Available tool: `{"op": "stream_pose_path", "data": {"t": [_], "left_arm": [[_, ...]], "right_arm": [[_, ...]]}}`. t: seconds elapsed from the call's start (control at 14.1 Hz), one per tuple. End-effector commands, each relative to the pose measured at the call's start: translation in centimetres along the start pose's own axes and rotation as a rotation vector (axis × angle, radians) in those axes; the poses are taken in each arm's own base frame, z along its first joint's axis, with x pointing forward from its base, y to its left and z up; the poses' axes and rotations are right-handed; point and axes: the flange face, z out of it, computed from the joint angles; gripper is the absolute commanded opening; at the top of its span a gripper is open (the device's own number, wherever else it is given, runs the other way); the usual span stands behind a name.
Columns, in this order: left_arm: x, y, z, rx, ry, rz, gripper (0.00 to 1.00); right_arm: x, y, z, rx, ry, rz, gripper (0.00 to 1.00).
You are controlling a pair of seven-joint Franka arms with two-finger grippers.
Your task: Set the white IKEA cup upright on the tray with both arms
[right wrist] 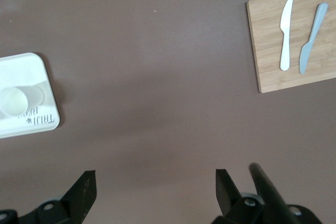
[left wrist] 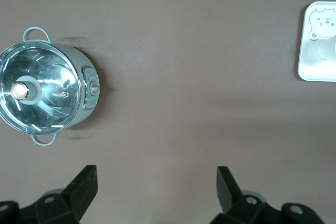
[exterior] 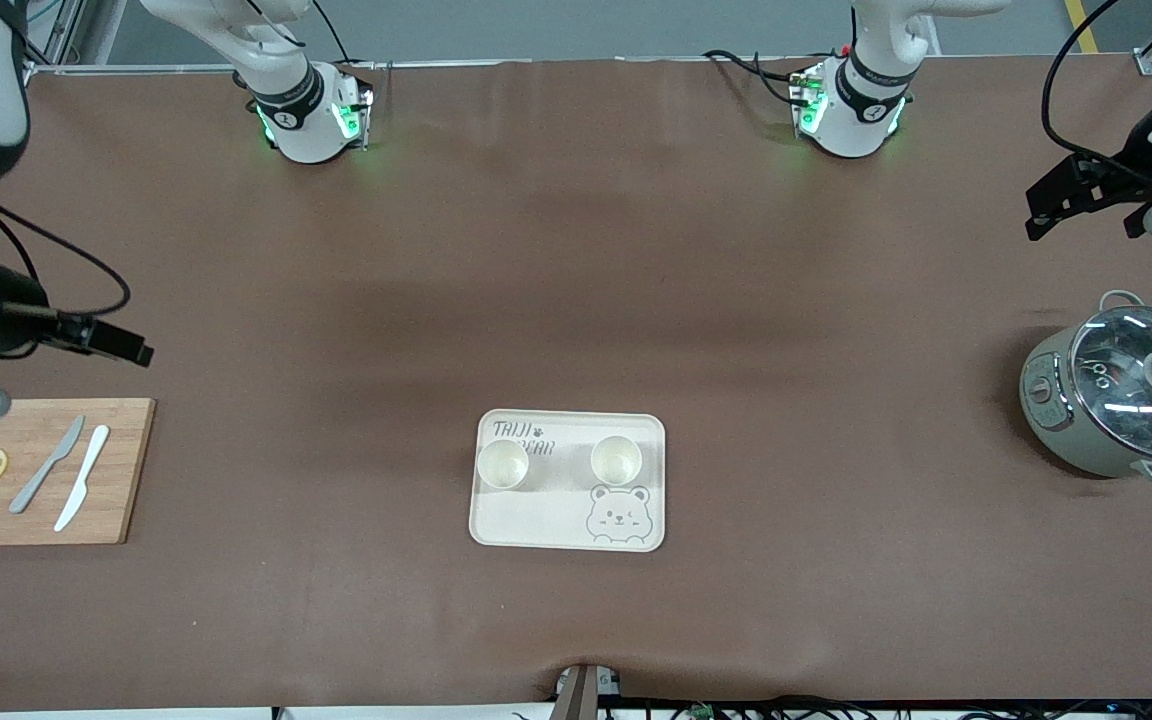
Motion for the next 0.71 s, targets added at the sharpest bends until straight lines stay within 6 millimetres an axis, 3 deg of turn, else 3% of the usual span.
{"op": "stream_pose_path", "data": {"t": [0.0,0.14,0.43,0.64], "left_arm": [[-0.4,-0.2,-0.2,-0.018,-0.002,-0.008,1.00],[-0.3,0.0,-0.3,-0.019,0.007,-0.005,1.00],[-0.4,-0.7,-0.3,-0.020,0.005,-0.017,1.00],[-0.6,-0.8,-0.6,-0.018,0.009,-0.019,1.00]], "right_arm": [[-4.6,-1.5,-3.1,-0.028,0.029,-0.064,1.00],[-5.8,-1.3,-4.8,-0.026,0.049,-0.075,1.00],[-7.2,-1.2,-5.8,-0.039,0.016,-0.223,1.00],[-7.8,0.7,-6.2,-0.044,-0.013,-0.224,1.00]]}}
